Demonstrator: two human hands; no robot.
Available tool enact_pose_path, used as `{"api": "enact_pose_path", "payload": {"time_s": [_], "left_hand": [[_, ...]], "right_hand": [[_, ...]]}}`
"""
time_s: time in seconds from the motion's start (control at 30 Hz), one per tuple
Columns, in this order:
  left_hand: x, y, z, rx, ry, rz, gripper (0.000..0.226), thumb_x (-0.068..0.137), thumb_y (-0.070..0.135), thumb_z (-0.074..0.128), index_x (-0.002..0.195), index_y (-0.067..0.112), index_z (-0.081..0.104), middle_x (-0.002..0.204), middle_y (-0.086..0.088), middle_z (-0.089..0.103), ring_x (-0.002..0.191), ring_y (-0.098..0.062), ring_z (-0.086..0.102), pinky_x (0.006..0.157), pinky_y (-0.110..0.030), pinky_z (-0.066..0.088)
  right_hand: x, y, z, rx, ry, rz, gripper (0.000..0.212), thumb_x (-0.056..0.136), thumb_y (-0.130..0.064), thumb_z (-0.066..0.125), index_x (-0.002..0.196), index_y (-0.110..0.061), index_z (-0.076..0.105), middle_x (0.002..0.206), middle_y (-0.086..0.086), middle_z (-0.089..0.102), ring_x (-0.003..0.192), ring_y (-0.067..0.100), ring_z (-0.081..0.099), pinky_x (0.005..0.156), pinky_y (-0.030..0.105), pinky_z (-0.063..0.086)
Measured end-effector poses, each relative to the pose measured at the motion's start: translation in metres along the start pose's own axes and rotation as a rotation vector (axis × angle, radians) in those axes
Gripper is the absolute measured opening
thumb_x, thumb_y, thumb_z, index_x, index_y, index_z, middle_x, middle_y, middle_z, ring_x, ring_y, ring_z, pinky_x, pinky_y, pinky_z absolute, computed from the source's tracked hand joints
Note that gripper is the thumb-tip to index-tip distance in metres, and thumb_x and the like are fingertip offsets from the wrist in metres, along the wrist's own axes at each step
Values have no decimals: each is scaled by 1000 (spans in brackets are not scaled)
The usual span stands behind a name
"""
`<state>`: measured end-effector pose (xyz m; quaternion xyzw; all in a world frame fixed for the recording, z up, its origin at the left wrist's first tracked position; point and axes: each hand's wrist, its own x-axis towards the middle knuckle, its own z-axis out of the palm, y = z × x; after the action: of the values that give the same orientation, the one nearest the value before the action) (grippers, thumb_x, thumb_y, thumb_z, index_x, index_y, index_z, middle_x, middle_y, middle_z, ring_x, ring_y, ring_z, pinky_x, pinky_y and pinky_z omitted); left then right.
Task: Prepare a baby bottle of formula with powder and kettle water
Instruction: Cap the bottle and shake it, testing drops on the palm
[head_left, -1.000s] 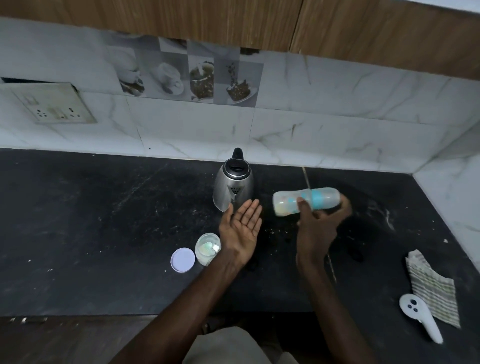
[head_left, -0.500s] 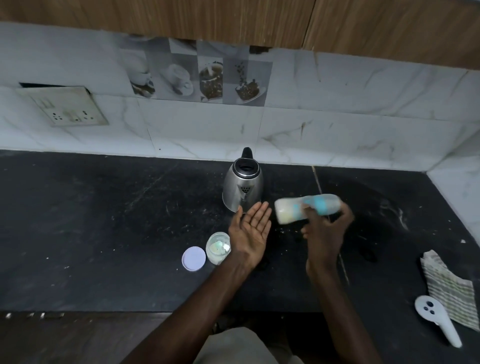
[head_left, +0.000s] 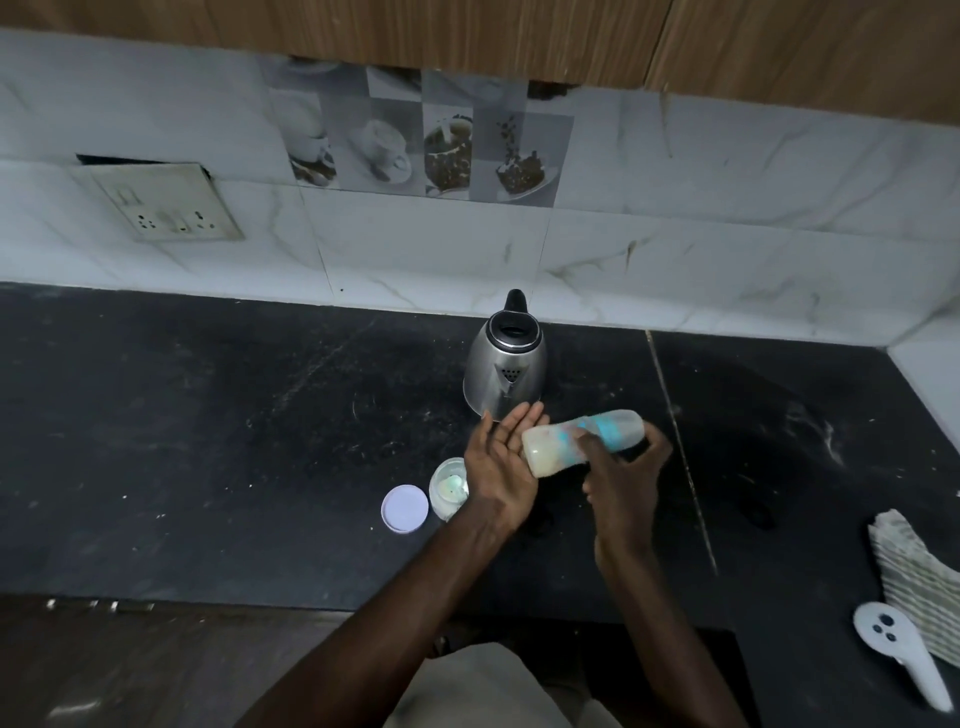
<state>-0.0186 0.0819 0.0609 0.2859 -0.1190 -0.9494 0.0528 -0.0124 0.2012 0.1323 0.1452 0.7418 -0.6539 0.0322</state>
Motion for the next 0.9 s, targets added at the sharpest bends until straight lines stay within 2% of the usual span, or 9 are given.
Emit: {"api": "enact_pose_path", "payload": {"time_s": [0.27,0.37,0.47,0.57,0.6,0.7,0.73,0.83,0.9], "left_hand": [[1,1,2,-22,-17,-19,60,101,45,54,140,0,58,137,-20,67,136,-35,57,123,-53,34],[-1,3,-2,73,15,7,62,100,50,52,141,4,60,137,-14,68,135,-29,60,124,-46,35],[1,4,-3,95,-2,4,63,100,52,49,143,7,59,137,-12,69,135,-27,59,123,-42,35],[-1,-1,1,42,15,-42,62,99,48,53,140,1,60,139,-20,65,137,-37,55,122,-50,36],[-2,-1,4,55,20,-37,61,100,48,52,138,1,61,139,-20,65,137,-37,56,122,-50,36],[-1,5,2,120,9,-1,61,101,52,48,140,6,61,139,-13,67,137,-27,58,123,-42,36],[-3,6,-1,102,11,1,62,101,52,49,140,6,61,139,-13,67,138,-28,57,123,-42,36],[-4,4,-1,53,14,-38,60,99,48,54,136,2,63,140,-19,65,138,-36,55,122,-51,36],[-2,7,2,76,14,-18,60,100,48,52,136,1,62,138,-18,67,135,-34,58,123,-51,35]], "right_hand": [[2,-12,0,-104,-216,18,61,86,-35,83,133,-36,43,102,6,76,58,10,61,56,28,51],[10,-41,-14,52,-84,-142,69,88,-28,83,141,-35,40,108,3,76,69,10,68,59,27,55],[0,-42,-7,65,95,-335,83,87,-20,84,151,-31,32,118,-8,70,99,6,75,79,25,62],[-19,-24,5,-263,-114,-339,90,78,-22,89,147,-41,34,112,-13,70,98,6,74,84,28,60],[-19,-26,3,-261,-72,-360,90,78,-23,90,147,-41,36,113,-13,71,98,3,73,85,30,61],[-9,-41,-2,61,194,-425,86,85,-18,86,152,-27,33,124,-13,67,106,0,72,88,31,63],[-11,-43,0,53,180,-410,86,85,-18,85,152,-26,33,123,-13,67,105,0,72,87,29,63],[-21,-27,5,-300,-104,-360,87,79,-23,89,147,-40,36,111,-11,72,96,5,74,81,25,60],[-19,-26,2,-200,-26,-356,83,80,-25,90,144,-39,38,117,-12,69,99,2,72,85,28,63]]}}
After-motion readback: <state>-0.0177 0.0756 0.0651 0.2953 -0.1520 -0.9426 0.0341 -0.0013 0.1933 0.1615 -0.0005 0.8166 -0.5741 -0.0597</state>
